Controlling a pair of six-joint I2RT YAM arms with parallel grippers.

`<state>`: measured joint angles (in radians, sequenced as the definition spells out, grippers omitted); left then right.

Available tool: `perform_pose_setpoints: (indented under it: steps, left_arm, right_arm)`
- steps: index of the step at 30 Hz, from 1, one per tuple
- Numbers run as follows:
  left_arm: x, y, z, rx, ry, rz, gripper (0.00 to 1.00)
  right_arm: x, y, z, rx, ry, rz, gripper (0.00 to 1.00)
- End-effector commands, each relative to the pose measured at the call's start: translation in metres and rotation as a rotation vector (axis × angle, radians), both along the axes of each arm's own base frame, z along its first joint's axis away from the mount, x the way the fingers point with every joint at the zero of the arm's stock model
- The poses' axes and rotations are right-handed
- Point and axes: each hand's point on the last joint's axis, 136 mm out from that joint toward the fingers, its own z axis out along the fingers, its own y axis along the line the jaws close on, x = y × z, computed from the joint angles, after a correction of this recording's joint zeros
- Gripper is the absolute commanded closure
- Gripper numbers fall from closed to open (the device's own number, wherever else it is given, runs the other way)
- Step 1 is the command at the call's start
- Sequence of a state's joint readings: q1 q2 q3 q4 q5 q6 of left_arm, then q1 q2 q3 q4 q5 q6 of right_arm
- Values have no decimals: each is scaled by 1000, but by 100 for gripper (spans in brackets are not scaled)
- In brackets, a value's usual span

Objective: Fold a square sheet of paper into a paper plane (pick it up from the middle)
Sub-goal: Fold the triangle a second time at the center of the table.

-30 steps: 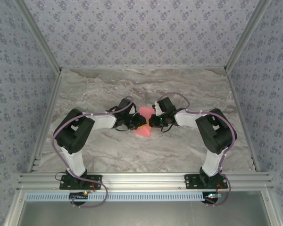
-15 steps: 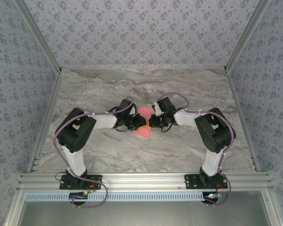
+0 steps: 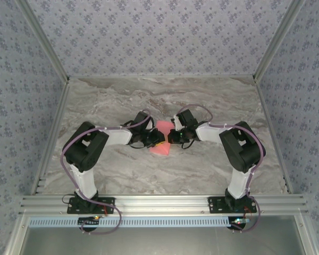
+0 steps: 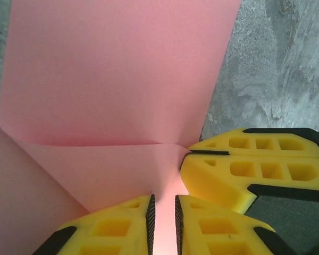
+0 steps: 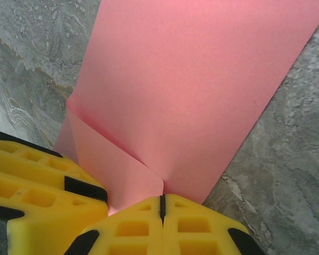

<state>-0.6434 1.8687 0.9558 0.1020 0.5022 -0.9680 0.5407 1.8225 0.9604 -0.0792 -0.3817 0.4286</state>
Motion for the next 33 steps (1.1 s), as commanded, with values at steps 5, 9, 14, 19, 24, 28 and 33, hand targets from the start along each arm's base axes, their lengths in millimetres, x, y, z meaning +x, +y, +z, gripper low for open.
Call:
perform_pose_setpoints:
  steps: [5, 9, 14, 19, 24, 28, 33]
  left_arm:
    - [1, -6, -1, -4, 2, -32, 81]
    - [0, -6, -4, 0, 9, -33, 81]
    - [-1, -5, -7, 5, 19, -32, 81]
    - [-3, -2, -12, 26, 35, -28, 81]
    - [-9, 7, -27, 78, 84, -6, 82]
    - [-12, 11, -31, 100, 98, 5, 83]
    - [-13, 15, -33, 113, 100, 11, 84]
  right_arm:
    - [4, -8, -9, -54, 5, -14, 99]
    - [4, -9, -10, -57, 10, -19, 100]
    - [3, -10, -11, -65, 12, -21, 100]
    - [4, -10, -10, -61, 13, -24, 99]
    - [8, -9, 0, -58, 8, -36, 93]
    - [13, -15, 15, -76, -24, -77, 89]
    - [15, -18, 28, -76, -47, -100, 84]
